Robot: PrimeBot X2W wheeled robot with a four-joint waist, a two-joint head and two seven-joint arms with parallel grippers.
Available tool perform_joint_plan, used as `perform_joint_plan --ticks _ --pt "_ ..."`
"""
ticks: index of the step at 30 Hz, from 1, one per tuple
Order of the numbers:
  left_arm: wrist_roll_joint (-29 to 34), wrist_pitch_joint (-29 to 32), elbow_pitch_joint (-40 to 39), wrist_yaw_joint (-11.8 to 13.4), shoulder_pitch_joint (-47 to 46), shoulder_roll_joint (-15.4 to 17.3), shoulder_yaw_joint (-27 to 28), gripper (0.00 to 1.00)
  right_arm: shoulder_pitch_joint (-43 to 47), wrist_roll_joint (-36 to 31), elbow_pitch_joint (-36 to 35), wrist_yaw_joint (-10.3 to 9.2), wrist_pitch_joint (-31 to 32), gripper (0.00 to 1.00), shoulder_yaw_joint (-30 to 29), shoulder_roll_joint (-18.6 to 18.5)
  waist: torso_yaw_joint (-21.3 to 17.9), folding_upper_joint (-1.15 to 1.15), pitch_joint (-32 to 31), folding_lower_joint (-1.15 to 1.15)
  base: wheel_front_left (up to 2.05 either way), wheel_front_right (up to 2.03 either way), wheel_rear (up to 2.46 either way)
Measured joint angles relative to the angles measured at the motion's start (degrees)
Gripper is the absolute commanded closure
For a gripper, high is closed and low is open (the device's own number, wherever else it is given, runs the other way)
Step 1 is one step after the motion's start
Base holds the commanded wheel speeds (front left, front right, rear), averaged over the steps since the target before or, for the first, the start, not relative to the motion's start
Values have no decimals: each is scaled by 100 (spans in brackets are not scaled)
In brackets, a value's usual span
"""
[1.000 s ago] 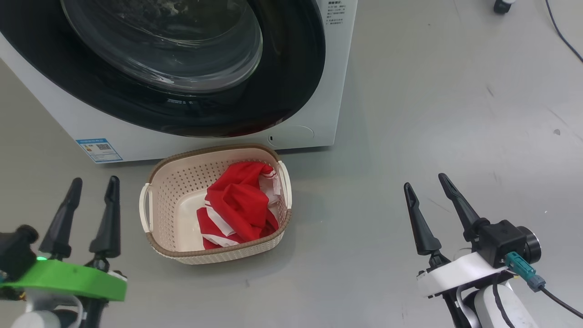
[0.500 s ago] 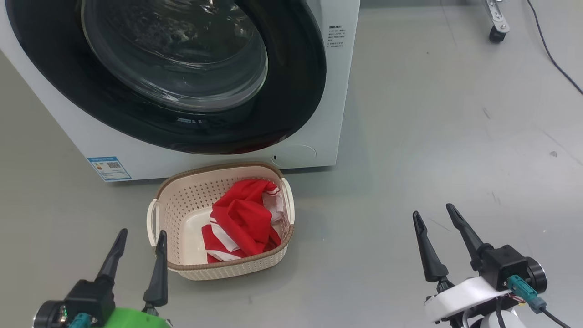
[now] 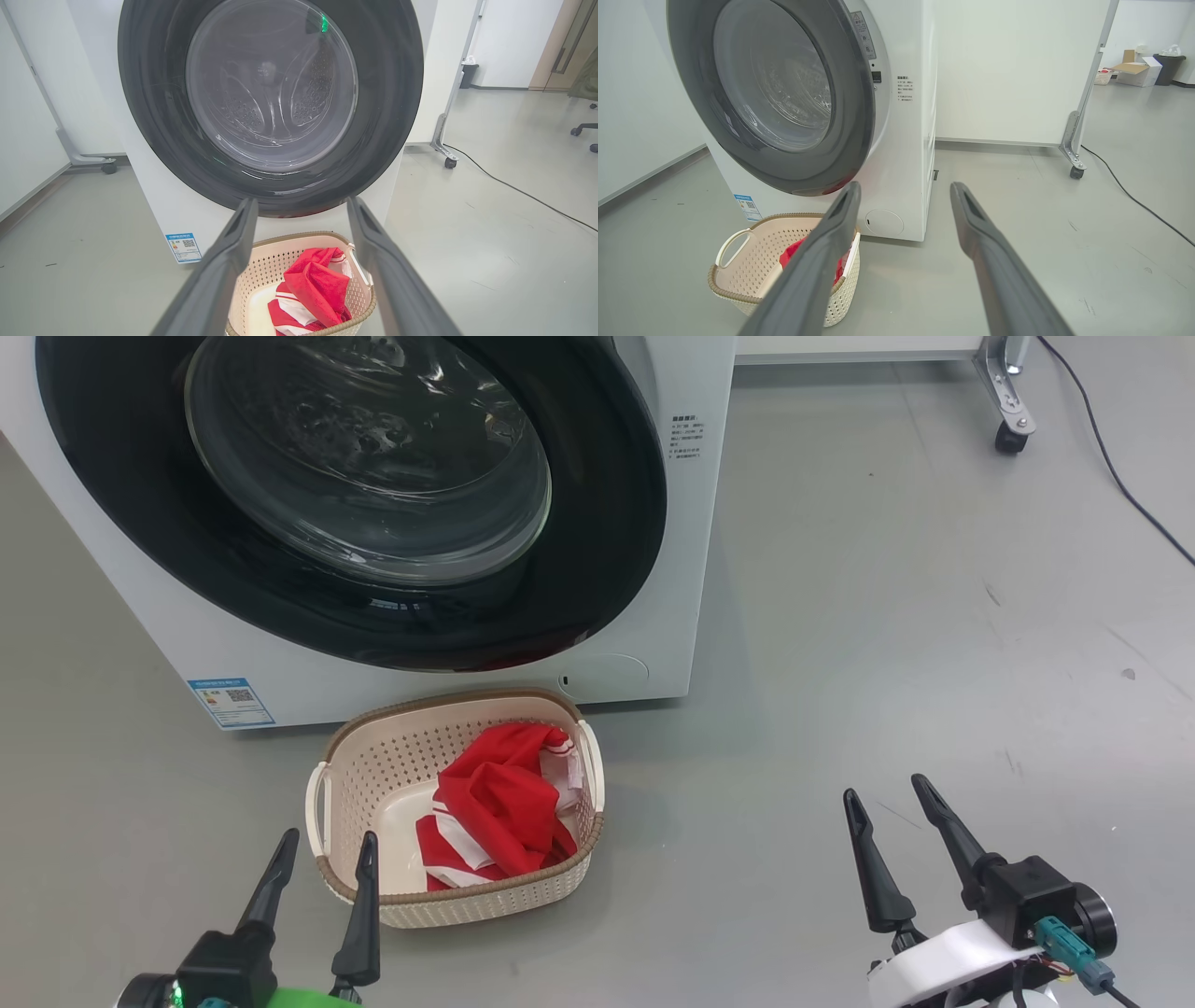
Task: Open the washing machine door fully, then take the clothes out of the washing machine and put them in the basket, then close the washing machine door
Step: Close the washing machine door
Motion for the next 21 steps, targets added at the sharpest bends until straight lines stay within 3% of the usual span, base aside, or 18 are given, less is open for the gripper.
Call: perform_joint_plan --ticks 21 --pt "237 -66 75 56 18 -154 27 0 3 0 -48 1 0 0 19 14 -22 0 56 1 0 0 0"
